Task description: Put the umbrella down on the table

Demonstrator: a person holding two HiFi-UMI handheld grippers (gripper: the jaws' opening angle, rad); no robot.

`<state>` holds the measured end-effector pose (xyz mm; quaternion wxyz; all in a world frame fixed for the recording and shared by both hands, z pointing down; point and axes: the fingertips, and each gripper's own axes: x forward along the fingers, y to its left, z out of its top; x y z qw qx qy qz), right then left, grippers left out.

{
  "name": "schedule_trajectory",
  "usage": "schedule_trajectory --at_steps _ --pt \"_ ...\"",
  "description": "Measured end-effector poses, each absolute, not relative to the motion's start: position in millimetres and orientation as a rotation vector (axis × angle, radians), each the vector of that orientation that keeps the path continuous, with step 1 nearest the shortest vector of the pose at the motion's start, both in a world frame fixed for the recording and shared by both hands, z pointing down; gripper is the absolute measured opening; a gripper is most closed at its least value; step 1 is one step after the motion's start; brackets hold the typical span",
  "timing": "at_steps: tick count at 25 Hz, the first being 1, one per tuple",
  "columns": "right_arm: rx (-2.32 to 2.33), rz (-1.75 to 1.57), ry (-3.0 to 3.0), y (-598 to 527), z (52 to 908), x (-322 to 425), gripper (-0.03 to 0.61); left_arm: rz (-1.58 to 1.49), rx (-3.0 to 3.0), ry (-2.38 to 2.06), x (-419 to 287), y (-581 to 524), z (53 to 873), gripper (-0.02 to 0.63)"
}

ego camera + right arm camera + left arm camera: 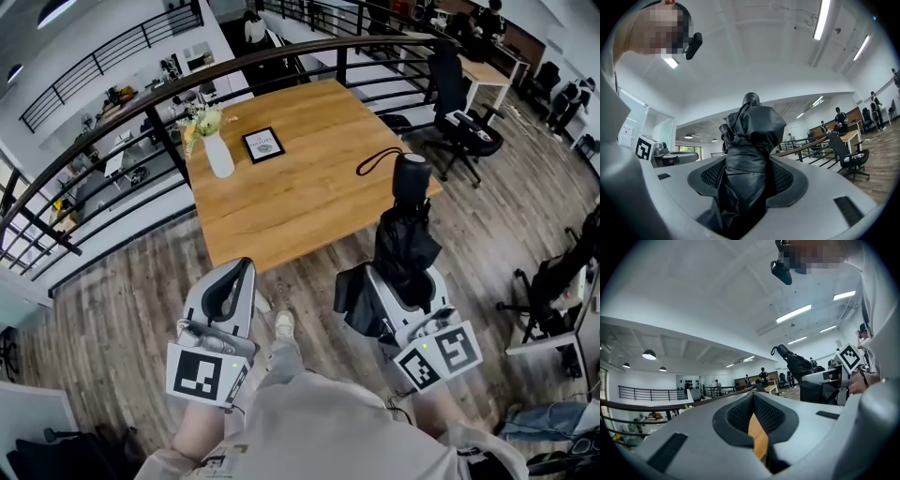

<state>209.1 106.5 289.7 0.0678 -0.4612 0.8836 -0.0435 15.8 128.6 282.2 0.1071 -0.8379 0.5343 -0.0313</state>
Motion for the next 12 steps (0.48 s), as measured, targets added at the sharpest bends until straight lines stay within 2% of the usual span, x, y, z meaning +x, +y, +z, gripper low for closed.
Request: schedule_trajectory --at_steps 12 --pt "-1.499 -0.246 2.711 -47 316 120 0.268 -0.140 -2.591 1.573 -72 -25 308 0.017"
